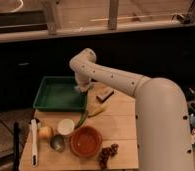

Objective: Wipe tray with sponge

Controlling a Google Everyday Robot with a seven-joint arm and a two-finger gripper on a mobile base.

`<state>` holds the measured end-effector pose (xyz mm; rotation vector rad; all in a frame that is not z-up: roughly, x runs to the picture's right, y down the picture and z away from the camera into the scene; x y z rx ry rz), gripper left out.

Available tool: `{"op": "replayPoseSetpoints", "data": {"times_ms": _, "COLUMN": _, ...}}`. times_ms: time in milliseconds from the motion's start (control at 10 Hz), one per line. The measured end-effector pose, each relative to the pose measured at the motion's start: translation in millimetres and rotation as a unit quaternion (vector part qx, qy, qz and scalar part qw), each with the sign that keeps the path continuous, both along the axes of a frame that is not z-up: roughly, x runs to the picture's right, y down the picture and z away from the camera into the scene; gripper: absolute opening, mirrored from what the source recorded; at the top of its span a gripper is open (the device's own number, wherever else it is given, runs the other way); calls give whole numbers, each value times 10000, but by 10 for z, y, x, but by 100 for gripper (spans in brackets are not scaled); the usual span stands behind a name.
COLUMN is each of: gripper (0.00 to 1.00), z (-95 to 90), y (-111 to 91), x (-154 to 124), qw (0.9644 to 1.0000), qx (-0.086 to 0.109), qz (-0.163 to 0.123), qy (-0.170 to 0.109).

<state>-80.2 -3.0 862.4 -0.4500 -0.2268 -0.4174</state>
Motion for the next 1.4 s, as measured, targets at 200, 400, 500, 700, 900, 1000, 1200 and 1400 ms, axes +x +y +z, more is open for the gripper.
{"op": "replayPoseSetpoints", "data": {"times_ms": 200, "gripper": 5, "z": 31, "y": -32, "x": -69, "qw": 9999, "qx": -13, "qz": -79, "qy": -91}}
{"op": "replayPoseSetpoints", "data": {"times_ms": 400, "gripper": 5, "z": 70, "y": -27, "x": -230, "qw": 9995, "qx": -58, "qz": -201, "qy": -255}}
{"op": "replayPoseSetpoints", "data": {"times_ms": 500, "gripper": 5, "z": 84, "y": -30, "x": -238, "qw": 9993, "qx": -55, "qz": -226, "qy": -277}}
{"op": "replayPoseSetpoints", "data": {"times_ms": 700, "gripper": 5, "z": 125, "y": -37, "x": -339, "qw": 9986, "qx": -68, "qz": -337, "qy": -399}}
{"op": "replayPoseSetpoints", "data": {"times_ms": 900, "gripper": 5, "z": 170, "y": -17, "x": -375, "qw": 9982, "qx": -112, "qz": -388, "qy": -453}}
{"op": "replayPoseSetpoints", "data": {"times_ms": 1000, "gripper": 5, "z": 204, "y": -7, "x": -391, "qw": 9979, "qx": -132, "qz": -424, "qy": -480}}
{"op": "replayPoseSetpoints", "data": {"times_ms": 1200, "gripper": 5, "z": 252, "y": 11, "x": -461, "qw": 9970, "qx": -176, "qz": -502, "qy": -562}}
{"op": "replayPoseSetpoints", "data": {"times_ms": 1400, "gripper": 5, "z": 302, "y": 30, "x": -466, "qw": 9963, "qx": -224, "qz": -553, "qy": -614}}
